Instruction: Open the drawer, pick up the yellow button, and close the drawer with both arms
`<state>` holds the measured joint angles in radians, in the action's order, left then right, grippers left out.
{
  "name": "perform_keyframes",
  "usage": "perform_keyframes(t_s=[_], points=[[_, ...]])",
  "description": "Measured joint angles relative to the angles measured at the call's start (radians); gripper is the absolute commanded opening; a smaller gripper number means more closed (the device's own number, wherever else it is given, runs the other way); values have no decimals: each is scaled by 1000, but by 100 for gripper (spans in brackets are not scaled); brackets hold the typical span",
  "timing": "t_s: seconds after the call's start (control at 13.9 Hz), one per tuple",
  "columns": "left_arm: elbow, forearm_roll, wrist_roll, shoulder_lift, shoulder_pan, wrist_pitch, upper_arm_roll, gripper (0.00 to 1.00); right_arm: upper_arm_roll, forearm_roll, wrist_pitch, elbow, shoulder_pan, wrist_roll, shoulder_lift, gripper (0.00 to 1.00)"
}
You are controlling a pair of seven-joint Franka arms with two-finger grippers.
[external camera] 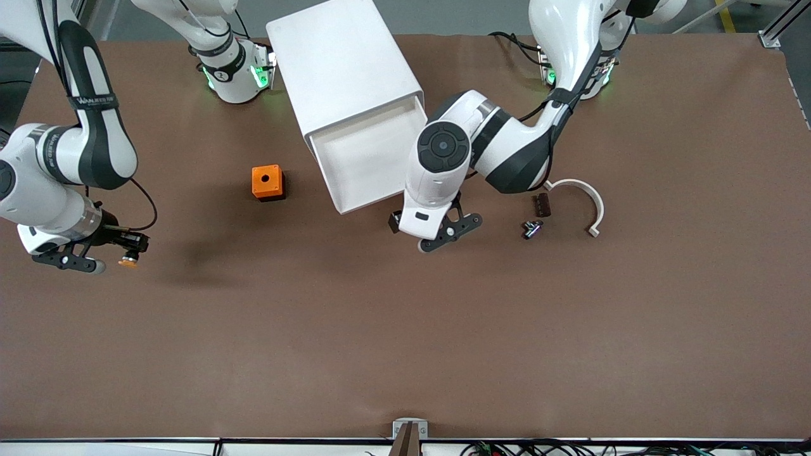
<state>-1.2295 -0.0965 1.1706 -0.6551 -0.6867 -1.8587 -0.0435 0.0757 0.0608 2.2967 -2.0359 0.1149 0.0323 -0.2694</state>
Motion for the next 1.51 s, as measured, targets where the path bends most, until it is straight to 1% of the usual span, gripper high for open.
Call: perform_keyframes(t_s=[0.29,0.5,0.79,0.86,1.08,1.15,1.51], points=[[-3,0,0,-7,-24,0,-1,100,0,0,134,-5,94,-133,-99,0],[-4,0,0,-10,-46,0,-2,100,-1,0,189,-5,123,-153,-156,0],[-4,0,0,-17,-91,0,-3,100,-7,-12,202,-2,130,-153,-193,0],[-4,0,0,-20,-102,0,-3,100,-10,-31,202,0,130,-158,-197,0],[-4,-9,0,-24,-127,-1,-4,100,-14,-127,202,17,131,-250,-220,0],[-4,-24,0,-25,-135,0,-4,100,-14,-141,202,25,132,-276,-228,0],[-5,-111,0,-30,-167,0,-4,100,-17,-144,202,60,135,-301,-266,0]])
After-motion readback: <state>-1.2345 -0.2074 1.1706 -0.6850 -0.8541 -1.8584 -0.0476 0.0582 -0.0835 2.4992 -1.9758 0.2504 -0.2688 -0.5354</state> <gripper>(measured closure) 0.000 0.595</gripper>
